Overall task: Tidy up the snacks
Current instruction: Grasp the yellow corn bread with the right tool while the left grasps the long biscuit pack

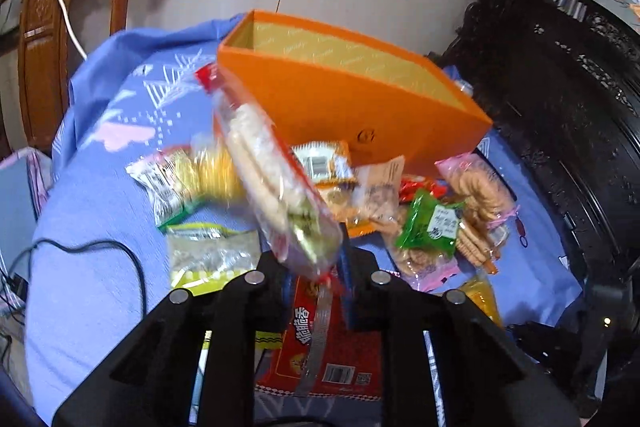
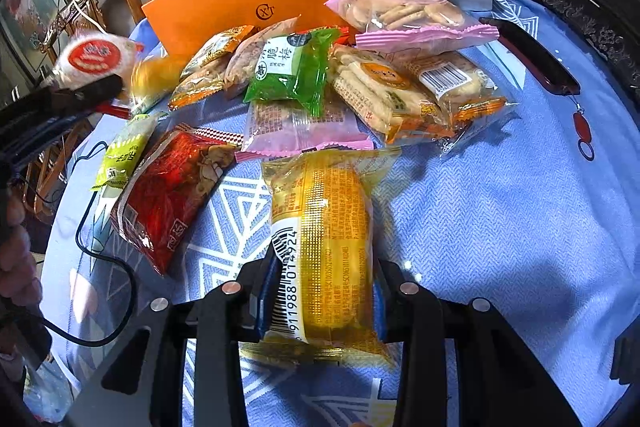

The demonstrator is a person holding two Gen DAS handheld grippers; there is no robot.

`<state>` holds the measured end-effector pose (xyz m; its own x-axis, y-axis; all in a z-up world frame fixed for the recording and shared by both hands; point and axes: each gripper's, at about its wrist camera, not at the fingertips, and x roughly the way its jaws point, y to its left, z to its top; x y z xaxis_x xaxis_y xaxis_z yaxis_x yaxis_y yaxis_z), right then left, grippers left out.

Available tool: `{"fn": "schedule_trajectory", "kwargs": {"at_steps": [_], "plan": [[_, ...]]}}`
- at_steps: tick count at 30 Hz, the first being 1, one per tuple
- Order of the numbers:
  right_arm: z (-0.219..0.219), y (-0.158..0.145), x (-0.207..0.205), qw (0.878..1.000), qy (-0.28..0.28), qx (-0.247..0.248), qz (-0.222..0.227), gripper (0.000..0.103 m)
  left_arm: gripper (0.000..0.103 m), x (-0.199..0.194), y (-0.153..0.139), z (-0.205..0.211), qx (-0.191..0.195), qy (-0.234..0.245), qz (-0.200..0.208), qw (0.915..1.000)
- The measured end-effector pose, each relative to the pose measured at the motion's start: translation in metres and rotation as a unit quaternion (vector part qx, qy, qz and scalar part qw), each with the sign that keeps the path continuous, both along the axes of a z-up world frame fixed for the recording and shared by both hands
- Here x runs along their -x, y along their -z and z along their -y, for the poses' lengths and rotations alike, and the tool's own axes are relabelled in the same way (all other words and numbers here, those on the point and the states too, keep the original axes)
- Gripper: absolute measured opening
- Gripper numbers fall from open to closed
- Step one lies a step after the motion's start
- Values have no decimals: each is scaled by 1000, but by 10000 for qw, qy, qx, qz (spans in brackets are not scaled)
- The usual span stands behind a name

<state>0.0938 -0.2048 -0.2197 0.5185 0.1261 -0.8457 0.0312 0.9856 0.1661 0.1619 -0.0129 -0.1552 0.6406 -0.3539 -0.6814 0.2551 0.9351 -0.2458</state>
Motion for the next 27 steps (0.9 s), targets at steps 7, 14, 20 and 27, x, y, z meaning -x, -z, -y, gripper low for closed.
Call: {"fn": "schedule_trajectory", "kwargs": {"at_steps": [7, 14, 20, 27], "plan": [[-3, 0, 0, 10000, -5, 90, -19, 37, 17, -12, 19, -15, 119, -202, -350, 9991], [-6, -1, 1, 9999, -25, 153, -44, 38, 38, -36, 46, -22, 85, -659, -737, 9951], [-6, 0, 1, 9998, -46, 206, -36, 38, 26, -56, 42, -7, -109, -463, -586, 9971], [-6, -3, 0, 9998, -52, 193, -26, 37, 16, -36, 28, -4, -113, -280, -388, 9988]]}}
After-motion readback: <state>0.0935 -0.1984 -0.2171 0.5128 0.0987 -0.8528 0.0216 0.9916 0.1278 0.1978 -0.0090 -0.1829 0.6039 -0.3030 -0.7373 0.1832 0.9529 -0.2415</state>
